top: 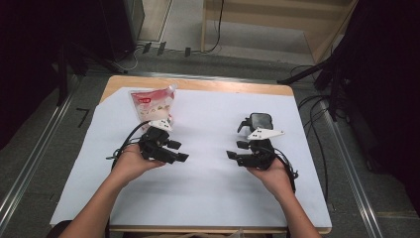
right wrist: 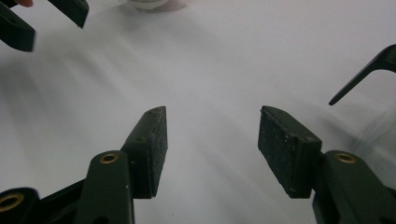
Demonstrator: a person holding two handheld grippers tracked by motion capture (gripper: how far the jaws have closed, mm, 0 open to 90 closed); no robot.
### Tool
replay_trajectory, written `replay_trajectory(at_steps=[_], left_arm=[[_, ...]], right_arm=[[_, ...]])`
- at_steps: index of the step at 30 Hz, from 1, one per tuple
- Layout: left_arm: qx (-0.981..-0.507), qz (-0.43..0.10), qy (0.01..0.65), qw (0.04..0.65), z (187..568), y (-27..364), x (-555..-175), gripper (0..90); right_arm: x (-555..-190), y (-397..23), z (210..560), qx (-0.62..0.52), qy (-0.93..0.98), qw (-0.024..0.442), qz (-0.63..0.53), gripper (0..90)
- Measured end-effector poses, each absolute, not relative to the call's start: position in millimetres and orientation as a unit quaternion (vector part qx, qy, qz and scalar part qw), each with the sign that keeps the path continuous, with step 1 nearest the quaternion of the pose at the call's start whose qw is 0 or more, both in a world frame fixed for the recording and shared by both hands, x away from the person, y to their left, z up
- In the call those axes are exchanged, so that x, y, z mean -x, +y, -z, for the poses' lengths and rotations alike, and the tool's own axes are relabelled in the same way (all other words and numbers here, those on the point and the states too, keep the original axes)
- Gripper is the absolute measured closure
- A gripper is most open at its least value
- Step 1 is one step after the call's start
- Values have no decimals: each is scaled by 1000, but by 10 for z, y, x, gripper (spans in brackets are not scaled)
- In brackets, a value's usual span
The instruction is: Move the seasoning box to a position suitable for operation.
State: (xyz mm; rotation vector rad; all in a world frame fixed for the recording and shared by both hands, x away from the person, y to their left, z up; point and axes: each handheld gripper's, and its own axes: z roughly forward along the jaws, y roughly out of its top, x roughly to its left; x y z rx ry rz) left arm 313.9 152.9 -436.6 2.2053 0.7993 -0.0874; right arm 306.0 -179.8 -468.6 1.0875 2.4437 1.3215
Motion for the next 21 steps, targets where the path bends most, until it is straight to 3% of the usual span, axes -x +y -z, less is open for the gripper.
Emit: replay_trajectory(at_steps=[21], left_arm=[[-874, 5, 307, 377, 4319, 1548, -3111, 392]], right_arm=[[-3071, -1957, 4683, -399, 803, 106, -429, 344]])
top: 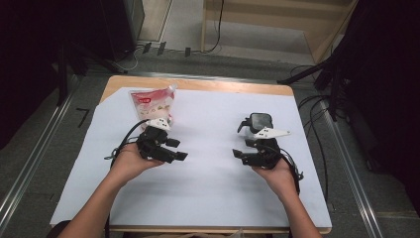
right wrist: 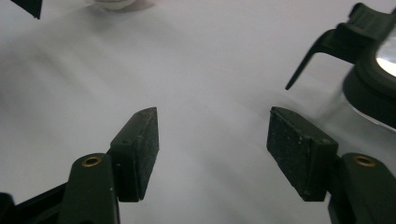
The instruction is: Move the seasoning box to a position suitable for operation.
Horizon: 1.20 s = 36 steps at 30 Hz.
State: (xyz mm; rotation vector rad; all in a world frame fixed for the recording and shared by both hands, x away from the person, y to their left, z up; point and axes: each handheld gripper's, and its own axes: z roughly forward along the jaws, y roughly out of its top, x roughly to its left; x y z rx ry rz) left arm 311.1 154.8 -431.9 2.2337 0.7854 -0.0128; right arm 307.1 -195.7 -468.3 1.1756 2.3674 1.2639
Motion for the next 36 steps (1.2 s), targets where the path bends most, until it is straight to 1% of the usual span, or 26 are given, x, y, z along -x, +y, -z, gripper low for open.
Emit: replay_trajectory(at_steps=[6, 16, 19, 20, 22, 23, 24, 25, 28, 35, 36], left_arm=[[-874, 4, 307, 378, 4317, 1564, -3117, 391], [-871, 7, 308, 382, 4308, 1570, -3117, 386], [-872, 6, 310, 380, 4301, 1570, -3113, 385], [-872, 6, 309, 380, 4301, 1570, -3112, 384], [-873, 5, 307, 380, 4298, 1569, -3110, 381], [-872, 8, 307, 381, 4299, 1567, -3110, 381], [-872, 8, 307, 381, 4299, 1567, -3110, 381], [-869, 15, 307, 388, 4292, 1562, -3107, 381], [-864, 25, 304, 400, 4272, 1554, -3097, 379], [-869, 15, 300, 393, 4255, 1524, -3055, 376], [-872, 12, 299, 387, 4254, 1525, -3042, 376]], right_arm=[[-3065, -2047, 4674, -412, 795, 122, -428, 325], [-3099, -2159, 4707, -457, 783, 138, -400, 338], [-3119, -2215, 4713, -473, 771, 146, -400, 322], [-3124, -2233, 4715, -482, 766, 146, -399, 305], [-3153, -2276, 4736, -504, 752, 156, -396, 191], [-3164, -2279, 4746, -513, 747, 159, -393, 161], [-3164, -2279, 4746, -513, 747, 159, -393, 161], [-3188, -2297, 4757, -526, 739, 168, -386, 142], [-3237, -2344, 4749, -536, 724, 169, -400, 133], [-3371, -2381, 4795, -545, 720, 173, -394, 132], [-3399, -2356, 4802, -548, 719, 182, -386, 133]])
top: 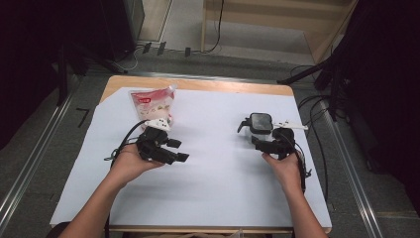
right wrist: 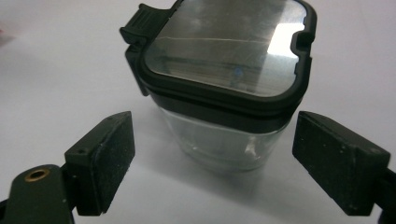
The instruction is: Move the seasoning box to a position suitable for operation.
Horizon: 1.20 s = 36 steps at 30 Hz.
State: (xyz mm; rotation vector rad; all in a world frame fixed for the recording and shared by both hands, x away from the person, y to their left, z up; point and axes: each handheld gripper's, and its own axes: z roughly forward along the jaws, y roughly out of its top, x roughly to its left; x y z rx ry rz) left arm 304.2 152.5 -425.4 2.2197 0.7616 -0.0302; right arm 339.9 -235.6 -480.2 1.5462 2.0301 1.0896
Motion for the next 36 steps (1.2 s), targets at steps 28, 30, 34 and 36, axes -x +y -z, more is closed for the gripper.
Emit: replay_trajectory(at_steps=[28, 30, 34, 36], left_arm=[[-875, 6, 313, 369, 4317, 1575, -2925, 379], [-875, 9, 313, 369, 4320, 1575, -2927, 379], [-877, 9, 313, 366, 4321, 1571, -2924, 379], [-876, 9, 312, 368, 4322, 1569, -2928, 378]], right_arm=[[-3734, -2096, 5054, -574, 670, 262, -391, 90], [-3740, -2098, 5063, -571, 669, 264, -394, 90], [-3749, -2100, 5071, -567, 672, 268, -395, 98], [-3744, -2111, 5063, -564, 677, 268, -391, 105]])
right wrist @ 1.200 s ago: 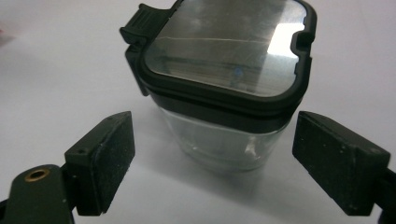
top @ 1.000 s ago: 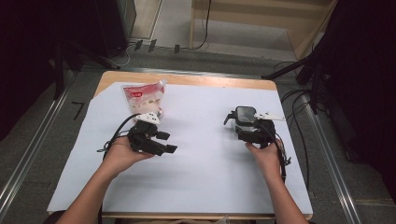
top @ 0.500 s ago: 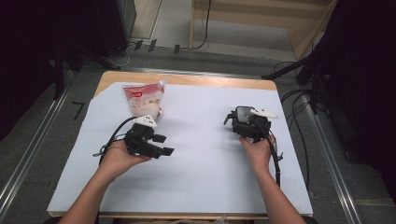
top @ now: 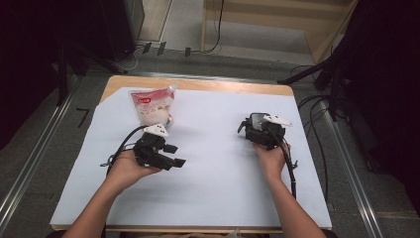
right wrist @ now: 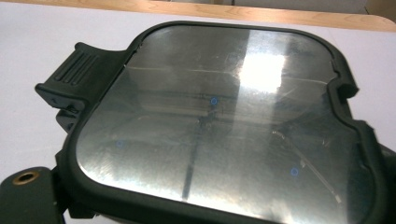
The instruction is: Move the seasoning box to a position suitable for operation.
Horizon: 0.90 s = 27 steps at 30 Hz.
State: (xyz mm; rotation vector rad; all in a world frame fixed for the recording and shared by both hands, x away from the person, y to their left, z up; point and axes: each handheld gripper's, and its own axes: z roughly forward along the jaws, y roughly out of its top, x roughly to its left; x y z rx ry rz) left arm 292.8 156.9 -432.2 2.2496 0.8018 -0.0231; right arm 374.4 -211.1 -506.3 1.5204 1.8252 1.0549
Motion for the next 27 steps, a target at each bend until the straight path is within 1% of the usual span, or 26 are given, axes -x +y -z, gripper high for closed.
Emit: replay_trajectory(at_steps=[8, 11, 18, 27], left_arm=[[-875, -1, 311, 371, 4298, 1581, -2933, 379], [-874, -1, 310, 373, 4298, 1588, -2945, 379], [-872, -3, 312, 376, 4303, 1608, -2973, 379], [-873, -3, 313, 375, 4301, 1617, -3040, 388]], right_arm=[[-3712, -2118, 5018, -566, 671, 276, -391, 148], [-3706, -2102, 5013, -560, 674, 270, -398, 149], [-3642, -2010, 4945, -541, 683, 273, -408, 150], [-3493, -1824, 4811, -515, 697, 239, -437, 150]])
